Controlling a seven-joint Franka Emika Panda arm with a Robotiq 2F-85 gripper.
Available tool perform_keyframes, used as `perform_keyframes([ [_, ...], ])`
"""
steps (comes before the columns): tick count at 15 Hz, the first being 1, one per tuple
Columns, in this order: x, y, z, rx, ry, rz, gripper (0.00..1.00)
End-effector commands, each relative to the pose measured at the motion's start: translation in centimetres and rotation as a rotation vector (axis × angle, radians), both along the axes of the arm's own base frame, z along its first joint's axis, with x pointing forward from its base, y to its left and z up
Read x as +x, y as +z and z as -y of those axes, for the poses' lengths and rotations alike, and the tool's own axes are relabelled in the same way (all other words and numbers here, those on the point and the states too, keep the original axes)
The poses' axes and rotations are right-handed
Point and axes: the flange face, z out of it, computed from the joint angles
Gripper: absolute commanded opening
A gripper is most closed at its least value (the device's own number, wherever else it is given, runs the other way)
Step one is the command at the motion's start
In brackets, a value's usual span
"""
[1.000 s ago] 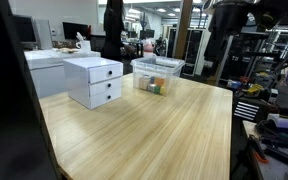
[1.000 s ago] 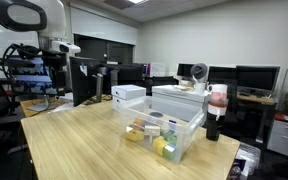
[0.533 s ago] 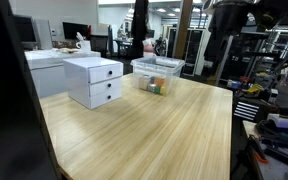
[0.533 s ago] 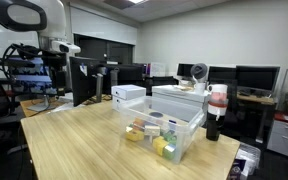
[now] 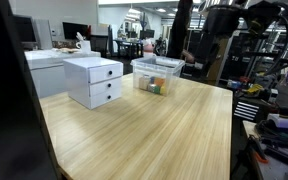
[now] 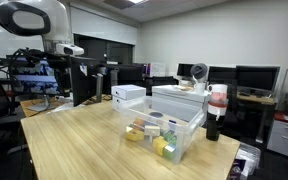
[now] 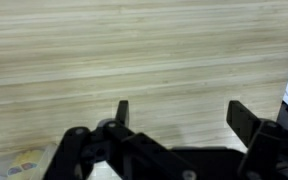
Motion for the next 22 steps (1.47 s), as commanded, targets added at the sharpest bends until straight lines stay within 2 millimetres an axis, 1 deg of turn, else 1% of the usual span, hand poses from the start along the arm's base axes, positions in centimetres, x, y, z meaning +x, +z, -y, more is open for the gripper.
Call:
perform_keyframes([
  [1, 2.1, -0.8, 0.8, -0.016, 0.012, 0.047, 1.00],
  [5, 3.8, -1.3, 1.2, -0.039, 0.034, 0.117, 1.00],
  [9, 5.6, -1.6, 1.7, -0.057, 0.071, 0.147, 1.00],
  [13, 8.0, -1.7, 2.0, -0.072, 0.078, 0.198, 1.00],
  [17, 10.8, -1.8, 1.4, -0.092, 0.074, 0.266, 1.00],
  [22, 14.1, -3.1, 0.2, -0.108, 0.090, 0.302, 1.00],
])
